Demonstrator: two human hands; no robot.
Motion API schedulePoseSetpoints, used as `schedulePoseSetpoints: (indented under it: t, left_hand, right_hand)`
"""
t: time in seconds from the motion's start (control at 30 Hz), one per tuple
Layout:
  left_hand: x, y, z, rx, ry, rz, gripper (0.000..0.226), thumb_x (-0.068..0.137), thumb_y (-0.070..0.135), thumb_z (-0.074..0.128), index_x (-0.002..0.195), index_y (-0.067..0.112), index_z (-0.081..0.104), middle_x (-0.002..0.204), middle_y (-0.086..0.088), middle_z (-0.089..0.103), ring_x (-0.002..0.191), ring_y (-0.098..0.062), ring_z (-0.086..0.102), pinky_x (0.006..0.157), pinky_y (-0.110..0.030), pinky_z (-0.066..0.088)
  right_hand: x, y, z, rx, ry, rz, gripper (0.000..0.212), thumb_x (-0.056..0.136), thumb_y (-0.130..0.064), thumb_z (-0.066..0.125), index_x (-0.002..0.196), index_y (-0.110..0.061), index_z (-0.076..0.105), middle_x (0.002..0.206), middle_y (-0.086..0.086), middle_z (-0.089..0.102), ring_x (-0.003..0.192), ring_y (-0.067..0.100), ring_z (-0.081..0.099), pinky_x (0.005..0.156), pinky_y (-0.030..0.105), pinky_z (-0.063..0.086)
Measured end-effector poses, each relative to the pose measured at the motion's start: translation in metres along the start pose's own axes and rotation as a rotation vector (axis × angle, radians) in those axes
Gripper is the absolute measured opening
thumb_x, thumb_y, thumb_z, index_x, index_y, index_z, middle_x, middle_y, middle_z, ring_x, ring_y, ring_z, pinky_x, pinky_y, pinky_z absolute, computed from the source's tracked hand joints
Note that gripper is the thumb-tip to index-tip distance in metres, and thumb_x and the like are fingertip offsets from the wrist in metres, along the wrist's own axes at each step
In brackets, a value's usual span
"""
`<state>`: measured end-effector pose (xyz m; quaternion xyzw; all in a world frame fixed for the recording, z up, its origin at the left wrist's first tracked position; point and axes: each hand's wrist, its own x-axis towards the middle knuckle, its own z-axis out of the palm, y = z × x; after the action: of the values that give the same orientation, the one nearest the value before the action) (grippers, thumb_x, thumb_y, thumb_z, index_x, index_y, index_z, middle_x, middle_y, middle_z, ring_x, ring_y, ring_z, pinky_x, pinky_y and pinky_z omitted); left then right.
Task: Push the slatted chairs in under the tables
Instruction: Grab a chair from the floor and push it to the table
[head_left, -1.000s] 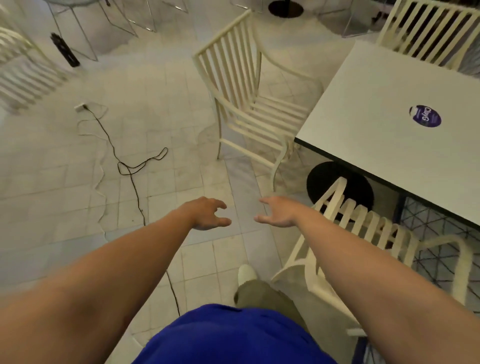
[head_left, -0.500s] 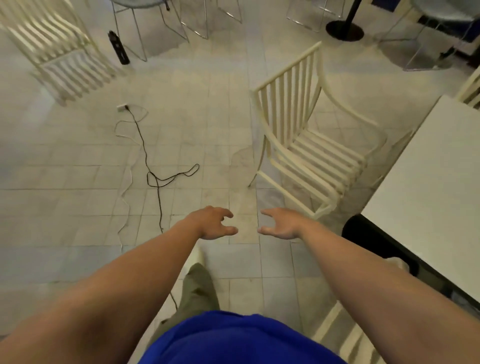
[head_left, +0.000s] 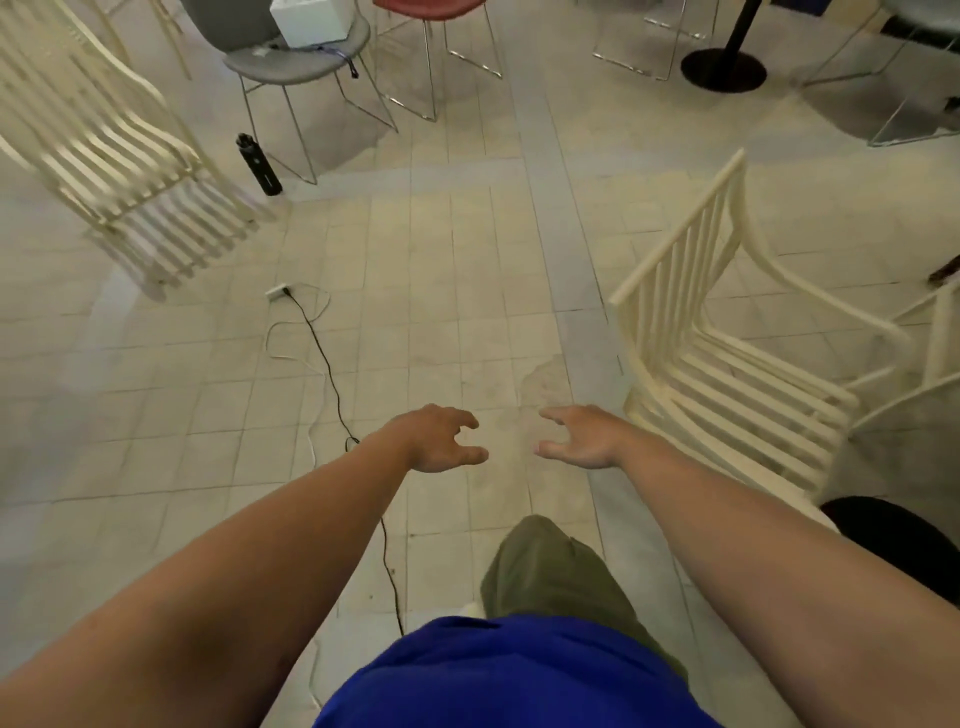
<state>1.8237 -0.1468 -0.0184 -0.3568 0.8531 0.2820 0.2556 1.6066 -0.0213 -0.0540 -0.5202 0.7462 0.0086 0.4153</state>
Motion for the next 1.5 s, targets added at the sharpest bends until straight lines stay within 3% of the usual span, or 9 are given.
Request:
schedulePoseSetpoints:
  t: [0.33,0.63,0.93,1.1,1.27,1.5]
  left_hand:
    - [0.185,-0.049,-0.162,0.061,-0.051,-0.021,0.070,0.085,0.069,0.056,0.145,0.035,0.043,0.142,0.003,0.054,0.130,-0.021,0.048,0.108,-0.041,0.038]
    - [0.332,0.006,-0.311,0.206,-0.100,0.126,0.070,0.085,0.071,0.055,0.145,0.037,0.042,0.145,0.005,0.052,0.131,-0.020,0.048,0.108,-0.039,0.037]
    - [0.510,0.119,-0.398,0.476,-0.239,0.543,0.068,0.088,0.067,0.056,0.146,0.035,0.042,0.147,0.002,0.049,0.131,-0.019,0.048,0.109,-0.039,0.036]
    - [0.577,0.175,-0.434,0.689,-0.381,0.802,0.067,0.087,0.064,0.059,0.145,0.033,0.045,0.145,0.001,0.051,0.127,-0.020,0.051,0.106,-0.042,0.040]
    - [0.595,0.249,-0.433,0.925,-0.466,1.071,0.069,0.086,0.066,0.059,0.146,0.034,0.044,0.144,0.000,0.052,0.123,-0.021,0.053,0.100,-0.039,0.044]
    - [0.575,0.347,-0.372,1.052,-0.548,1.414,0.065,0.089,0.059,0.059,0.146,0.033,0.042,0.151,-0.001,0.044,0.131,-0.024,0.046,0.103,-0.040,0.042]
  right_hand:
    - [0.189,-0.008,-0.148,0.060,0.030,0.002,0.088,0.081,-0.071,0.054,0.152,-0.026,0.027,0.155,0.003,0.034,0.138,0.024,0.036,0.108,0.038,0.033]
    - [0.249,0.035,-0.280,0.223,0.148,0.130,0.085,0.084,-0.068,0.055,0.152,-0.025,0.028,0.156,0.002,0.033,0.138,0.023,0.036,0.106,0.034,0.033]
    - [0.284,0.109,-0.348,0.491,0.406,0.494,0.081,0.087,-0.063,0.056,0.152,-0.023,0.029,0.156,0.003,0.034,0.137,0.023,0.038,0.109,0.035,0.034]
    - [0.301,0.106,-0.364,0.690,0.497,0.751,0.079,0.089,-0.062,0.052,0.152,-0.022,0.026,0.156,0.005,0.032,0.140,0.025,0.033,0.111,0.036,0.029]
    - [0.284,0.088,-0.361,0.841,0.657,1.039,0.076,0.090,-0.064,0.049,0.152,-0.026,0.027,0.158,0.002,0.029,0.142,0.025,0.029,0.113,0.036,0.024]
    - [0.247,0.084,-0.322,0.901,1.003,1.395,0.059,0.092,-0.049,0.054,0.142,-0.022,0.042,0.138,0.003,0.053,0.121,0.026,0.050,0.096,0.043,0.045]
